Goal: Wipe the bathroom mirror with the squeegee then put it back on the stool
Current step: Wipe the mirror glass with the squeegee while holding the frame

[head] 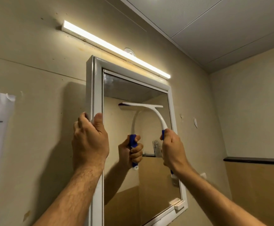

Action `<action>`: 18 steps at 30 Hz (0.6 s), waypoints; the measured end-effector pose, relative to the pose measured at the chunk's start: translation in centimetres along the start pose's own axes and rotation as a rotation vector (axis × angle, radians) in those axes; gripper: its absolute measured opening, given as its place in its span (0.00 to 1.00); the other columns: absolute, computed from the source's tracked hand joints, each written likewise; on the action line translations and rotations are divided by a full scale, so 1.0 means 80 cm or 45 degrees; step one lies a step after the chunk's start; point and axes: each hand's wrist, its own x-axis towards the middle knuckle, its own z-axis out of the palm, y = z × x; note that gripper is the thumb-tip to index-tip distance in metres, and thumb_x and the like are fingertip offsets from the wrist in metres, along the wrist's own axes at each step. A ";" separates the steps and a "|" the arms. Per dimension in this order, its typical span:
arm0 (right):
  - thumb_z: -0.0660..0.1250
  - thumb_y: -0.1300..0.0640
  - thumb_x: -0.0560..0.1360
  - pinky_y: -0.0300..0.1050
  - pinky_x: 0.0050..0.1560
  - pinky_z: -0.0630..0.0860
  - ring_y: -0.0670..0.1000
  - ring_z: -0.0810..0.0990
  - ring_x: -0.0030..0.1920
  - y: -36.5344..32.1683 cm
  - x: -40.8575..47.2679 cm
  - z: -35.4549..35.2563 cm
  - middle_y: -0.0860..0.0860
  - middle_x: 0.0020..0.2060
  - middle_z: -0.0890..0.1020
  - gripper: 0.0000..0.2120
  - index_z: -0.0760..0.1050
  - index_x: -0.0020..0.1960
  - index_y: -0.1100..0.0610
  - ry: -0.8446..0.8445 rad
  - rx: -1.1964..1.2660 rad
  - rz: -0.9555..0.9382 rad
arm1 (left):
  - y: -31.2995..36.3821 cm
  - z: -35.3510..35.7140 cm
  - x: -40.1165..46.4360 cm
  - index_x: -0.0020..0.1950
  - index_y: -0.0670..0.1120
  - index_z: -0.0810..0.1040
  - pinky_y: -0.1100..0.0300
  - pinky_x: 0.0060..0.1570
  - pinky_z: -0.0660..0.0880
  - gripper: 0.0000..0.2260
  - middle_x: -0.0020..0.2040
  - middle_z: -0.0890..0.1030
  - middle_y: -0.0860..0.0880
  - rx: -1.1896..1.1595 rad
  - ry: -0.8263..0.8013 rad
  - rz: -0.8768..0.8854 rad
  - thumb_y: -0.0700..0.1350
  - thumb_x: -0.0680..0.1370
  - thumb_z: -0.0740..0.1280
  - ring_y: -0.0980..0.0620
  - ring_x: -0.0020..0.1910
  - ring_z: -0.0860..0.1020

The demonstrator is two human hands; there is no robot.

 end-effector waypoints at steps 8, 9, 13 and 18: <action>0.50 0.51 0.83 0.31 0.25 0.67 0.43 0.70 0.28 -0.008 0.020 -0.008 0.49 0.32 0.70 0.14 0.69 0.42 0.52 0.046 -0.043 -0.094 | -0.062 0.145 -0.043 0.50 0.48 0.67 0.72 0.32 0.49 0.15 0.35 0.53 0.56 -1.181 -0.625 -0.877 0.57 0.80 0.48 0.60 0.28 0.50; 0.50 0.50 0.83 0.35 0.29 0.69 0.45 0.69 0.30 -0.018 0.035 -0.005 0.50 0.33 0.70 0.15 0.69 0.43 0.53 0.046 -0.018 -0.085 | -0.065 0.173 -0.043 0.45 0.48 0.66 0.70 0.25 0.53 0.15 0.30 0.55 0.54 -1.340 -0.677 -0.899 0.56 0.80 0.46 0.58 0.23 0.52; 0.49 0.49 0.83 0.46 0.36 0.72 0.49 0.70 0.33 -0.034 0.065 0.007 0.53 0.35 0.71 0.16 0.69 0.48 0.56 0.031 0.024 -0.057 | -0.064 0.212 -0.021 0.47 0.45 0.68 0.65 0.22 0.61 0.21 0.28 0.63 0.51 -2.043 -1.093 -0.755 0.56 0.83 0.41 0.56 0.22 0.61; 0.49 0.49 0.83 0.33 0.26 0.66 0.44 0.67 0.28 0.013 0.012 0.006 0.49 0.32 0.70 0.14 0.67 0.42 0.50 0.019 -0.031 -0.051 | -0.090 0.225 -0.070 0.46 0.45 0.67 0.63 0.22 0.60 0.19 0.28 0.64 0.51 -2.465 -1.632 -0.689 0.57 0.80 0.45 0.55 0.22 0.63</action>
